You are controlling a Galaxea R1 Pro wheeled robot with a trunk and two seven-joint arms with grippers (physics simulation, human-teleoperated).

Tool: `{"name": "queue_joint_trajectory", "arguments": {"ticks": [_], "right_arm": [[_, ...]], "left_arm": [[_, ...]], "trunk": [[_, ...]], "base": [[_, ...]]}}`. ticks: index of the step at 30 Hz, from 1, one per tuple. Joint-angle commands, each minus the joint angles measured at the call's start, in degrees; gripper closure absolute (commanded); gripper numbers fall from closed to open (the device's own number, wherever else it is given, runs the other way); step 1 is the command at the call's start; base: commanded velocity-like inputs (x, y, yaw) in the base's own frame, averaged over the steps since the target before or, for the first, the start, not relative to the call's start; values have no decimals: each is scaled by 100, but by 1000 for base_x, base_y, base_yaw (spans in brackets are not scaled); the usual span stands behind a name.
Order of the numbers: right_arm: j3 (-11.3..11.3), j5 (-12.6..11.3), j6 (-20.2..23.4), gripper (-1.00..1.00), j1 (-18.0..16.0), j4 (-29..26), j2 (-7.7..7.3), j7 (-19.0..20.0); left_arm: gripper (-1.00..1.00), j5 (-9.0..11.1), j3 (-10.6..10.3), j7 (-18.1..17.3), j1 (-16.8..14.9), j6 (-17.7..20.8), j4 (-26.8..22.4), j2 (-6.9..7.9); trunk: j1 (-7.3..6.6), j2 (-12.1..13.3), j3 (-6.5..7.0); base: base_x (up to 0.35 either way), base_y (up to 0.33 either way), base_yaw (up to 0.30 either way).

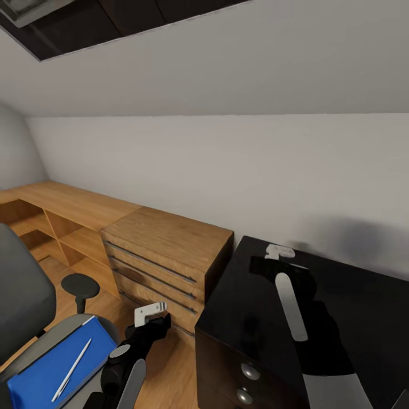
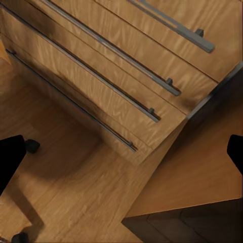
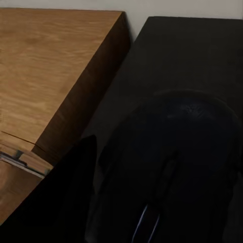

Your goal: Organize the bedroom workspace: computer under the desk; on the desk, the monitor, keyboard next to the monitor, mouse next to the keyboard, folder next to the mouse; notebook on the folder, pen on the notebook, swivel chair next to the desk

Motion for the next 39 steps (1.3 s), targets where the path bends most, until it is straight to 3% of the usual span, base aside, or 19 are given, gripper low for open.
{"name": "queue_joint_trajectory", "arguments": {"ticks": [1,12,24,39], "right_arm": [[6,-89,33,100,17,-44,1,-65],[-48,-184,-83,100,63,-111,65,-67],[-67,-186,-90,100,64,-112,88,-67],[-68,-186,-88,100,65,-112,94,-75]], "left_arm": [[-100,62,-6,55,-3,14,-7,4],[-100,51,20,55,-3,-3,-7,27],[-100,59,21,55,-4,-4,-7,26],[-100,58,19,55,-5,-4,-1,26]], "trunk": [[-1,-2,-6],[-1,-2,-6],[-1,-2,-48],[-1,-2,-68]], "base": [[0,0,0],[-5,4,0],[-266,202,-212],[-298,106,-69]]}}
